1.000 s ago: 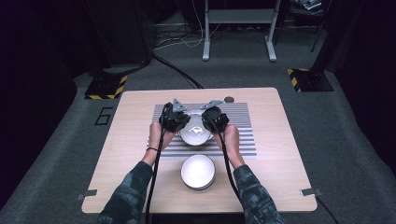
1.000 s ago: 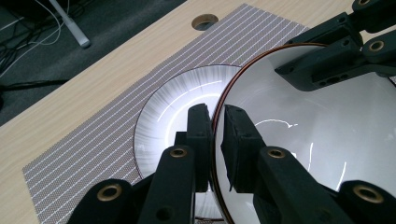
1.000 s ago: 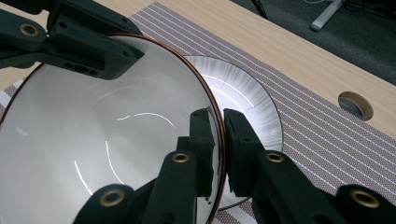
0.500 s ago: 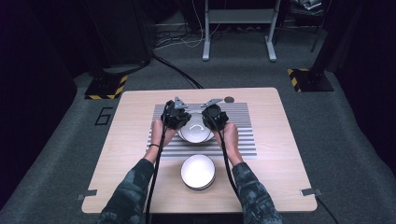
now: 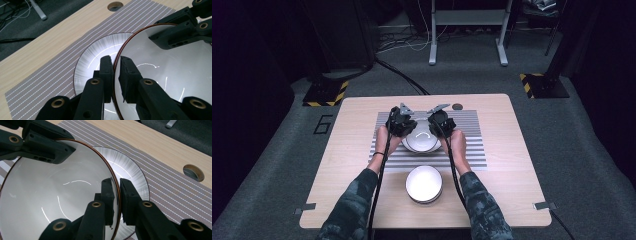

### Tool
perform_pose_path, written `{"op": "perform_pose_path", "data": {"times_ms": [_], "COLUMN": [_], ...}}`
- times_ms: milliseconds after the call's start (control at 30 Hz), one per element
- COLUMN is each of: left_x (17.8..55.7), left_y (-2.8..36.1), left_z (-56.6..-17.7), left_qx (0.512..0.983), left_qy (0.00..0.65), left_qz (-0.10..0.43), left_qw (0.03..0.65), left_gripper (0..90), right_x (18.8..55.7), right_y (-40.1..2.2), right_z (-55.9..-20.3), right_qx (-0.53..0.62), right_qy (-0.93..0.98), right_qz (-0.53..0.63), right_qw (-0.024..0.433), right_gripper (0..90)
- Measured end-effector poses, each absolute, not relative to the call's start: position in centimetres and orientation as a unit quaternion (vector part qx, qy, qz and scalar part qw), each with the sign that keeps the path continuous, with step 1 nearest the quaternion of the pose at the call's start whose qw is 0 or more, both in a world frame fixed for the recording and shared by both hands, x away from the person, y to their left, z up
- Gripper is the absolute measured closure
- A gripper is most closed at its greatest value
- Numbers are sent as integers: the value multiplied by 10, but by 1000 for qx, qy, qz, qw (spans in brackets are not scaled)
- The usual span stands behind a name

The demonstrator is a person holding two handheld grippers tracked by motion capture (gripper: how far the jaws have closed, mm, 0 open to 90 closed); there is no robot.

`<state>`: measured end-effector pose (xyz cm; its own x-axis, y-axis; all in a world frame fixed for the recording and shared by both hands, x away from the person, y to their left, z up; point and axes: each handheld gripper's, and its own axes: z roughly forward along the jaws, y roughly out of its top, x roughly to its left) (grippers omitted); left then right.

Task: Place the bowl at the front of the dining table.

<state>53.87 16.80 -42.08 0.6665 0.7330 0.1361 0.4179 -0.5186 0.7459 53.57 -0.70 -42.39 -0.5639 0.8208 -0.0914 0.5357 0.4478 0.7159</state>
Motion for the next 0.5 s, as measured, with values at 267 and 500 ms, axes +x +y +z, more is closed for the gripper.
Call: {"op": "perform_pose_path", "data": {"times_ms": [267,500], "left_x": [545,552], "left_y": [167,165], "left_z": [-423,-429], "left_qx": [843,845], "left_qy": [345,349], "left_qz": [224,225], "left_qw": [348,337], "left_gripper": [806,804], "right_x": [542,550], "right_y": [-5,-4], "right_z": [-425,-433], "right_qx": [419,426], "right_qy": [821,821], "right_qz": [318,315], "right_qw": [219,213], "right_gripper": [818,817]}}
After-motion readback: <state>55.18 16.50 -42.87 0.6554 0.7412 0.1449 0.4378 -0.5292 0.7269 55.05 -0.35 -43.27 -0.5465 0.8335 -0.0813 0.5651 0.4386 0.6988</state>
